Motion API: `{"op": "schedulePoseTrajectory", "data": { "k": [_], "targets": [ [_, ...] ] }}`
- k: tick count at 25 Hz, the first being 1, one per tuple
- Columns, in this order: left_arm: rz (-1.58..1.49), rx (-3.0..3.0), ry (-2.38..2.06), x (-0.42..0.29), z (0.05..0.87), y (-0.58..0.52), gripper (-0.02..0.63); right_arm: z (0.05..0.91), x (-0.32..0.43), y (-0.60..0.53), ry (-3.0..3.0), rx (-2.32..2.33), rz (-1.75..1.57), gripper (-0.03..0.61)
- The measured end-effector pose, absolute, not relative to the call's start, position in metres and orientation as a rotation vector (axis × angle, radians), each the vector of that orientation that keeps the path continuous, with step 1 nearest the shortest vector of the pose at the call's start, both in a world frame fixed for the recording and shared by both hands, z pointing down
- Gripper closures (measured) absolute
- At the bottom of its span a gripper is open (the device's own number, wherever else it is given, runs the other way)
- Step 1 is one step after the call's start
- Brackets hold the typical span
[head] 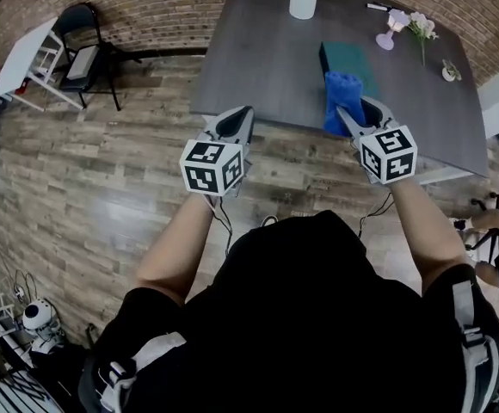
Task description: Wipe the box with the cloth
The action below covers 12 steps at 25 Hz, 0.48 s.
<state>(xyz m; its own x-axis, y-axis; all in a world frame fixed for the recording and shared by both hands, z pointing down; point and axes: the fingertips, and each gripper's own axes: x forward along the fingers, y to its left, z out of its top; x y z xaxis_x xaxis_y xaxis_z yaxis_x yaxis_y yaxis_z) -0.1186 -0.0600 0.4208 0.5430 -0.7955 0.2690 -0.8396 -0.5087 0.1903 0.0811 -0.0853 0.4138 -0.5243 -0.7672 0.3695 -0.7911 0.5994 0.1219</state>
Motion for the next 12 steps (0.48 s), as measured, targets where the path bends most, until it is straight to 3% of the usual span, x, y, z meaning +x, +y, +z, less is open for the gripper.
{"op": "schedulePoseTrajectory", "data": {
  "k": [6,12],
  "targets": [
    [0.206,2.451,-1.361,-0.144,0.436,-0.067,0.604,0.457,0.009,-0.102,-2.336,0.911,-0.028,0.431],
    [0.196,2.416,-1.372,-0.123,0.451,-0.101,0.604,0.512,0.003,-0.123,-2.174,0.563,-0.064,0.431]
  ]
}}
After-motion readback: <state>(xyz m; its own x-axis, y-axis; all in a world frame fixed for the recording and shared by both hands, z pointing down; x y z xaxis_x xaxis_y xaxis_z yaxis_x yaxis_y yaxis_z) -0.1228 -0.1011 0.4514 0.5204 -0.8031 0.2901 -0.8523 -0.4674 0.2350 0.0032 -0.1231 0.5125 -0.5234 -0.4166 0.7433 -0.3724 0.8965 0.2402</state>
